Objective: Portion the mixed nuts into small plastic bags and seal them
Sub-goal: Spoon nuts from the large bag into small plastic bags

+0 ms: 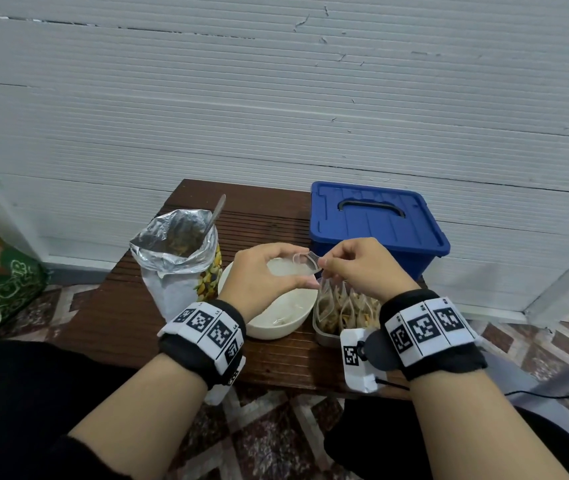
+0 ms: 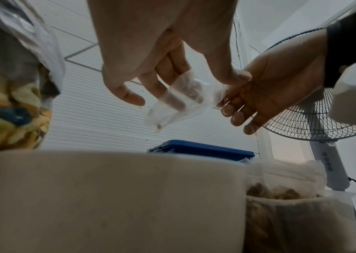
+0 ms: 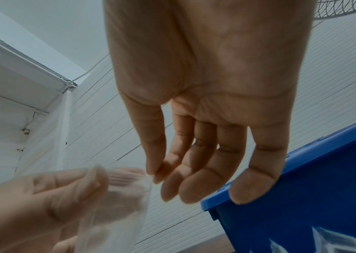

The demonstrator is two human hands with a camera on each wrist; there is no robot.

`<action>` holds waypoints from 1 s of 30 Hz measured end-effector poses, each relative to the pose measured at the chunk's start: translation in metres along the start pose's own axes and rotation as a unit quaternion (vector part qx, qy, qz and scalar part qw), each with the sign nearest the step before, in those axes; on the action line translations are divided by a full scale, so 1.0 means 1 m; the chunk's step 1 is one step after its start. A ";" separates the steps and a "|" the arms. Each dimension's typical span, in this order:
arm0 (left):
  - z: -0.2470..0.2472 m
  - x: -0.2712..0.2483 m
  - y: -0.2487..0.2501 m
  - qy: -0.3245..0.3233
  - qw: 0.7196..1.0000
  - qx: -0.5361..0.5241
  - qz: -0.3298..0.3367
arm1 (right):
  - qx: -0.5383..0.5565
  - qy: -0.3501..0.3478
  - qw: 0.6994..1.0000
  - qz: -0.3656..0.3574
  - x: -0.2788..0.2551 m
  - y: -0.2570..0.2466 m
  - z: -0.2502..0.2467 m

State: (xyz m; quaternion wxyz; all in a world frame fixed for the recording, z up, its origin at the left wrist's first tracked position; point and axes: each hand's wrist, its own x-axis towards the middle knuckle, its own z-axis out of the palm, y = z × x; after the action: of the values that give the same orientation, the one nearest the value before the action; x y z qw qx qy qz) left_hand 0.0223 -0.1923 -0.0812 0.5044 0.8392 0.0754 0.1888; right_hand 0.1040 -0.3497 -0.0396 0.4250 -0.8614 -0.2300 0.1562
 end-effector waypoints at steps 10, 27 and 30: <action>-0.021 0.000 0.008 0.061 0.997 -0.047 0.007 | 0.062 0.048 0.997 -0.030 0.003 -0.011 0.010; -0.130 0.001 -0.005 0.236 0.966 -0.087 -0.056 | 0.097 0.042 0.990 -0.099 0.038 -0.090 0.098; -0.139 0.001 -0.015 0.245 0.962 -0.094 -0.069 | 0.081 0.055 0.990 -0.105 0.042 -0.098 0.110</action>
State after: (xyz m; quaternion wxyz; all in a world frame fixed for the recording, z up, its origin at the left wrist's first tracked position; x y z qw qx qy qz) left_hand -0.0299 -0.0710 -0.0354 0.5584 0.7089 0.2364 0.3601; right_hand 0.0626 -0.2021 -0.0286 0.5196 -0.8023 -0.2824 0.0810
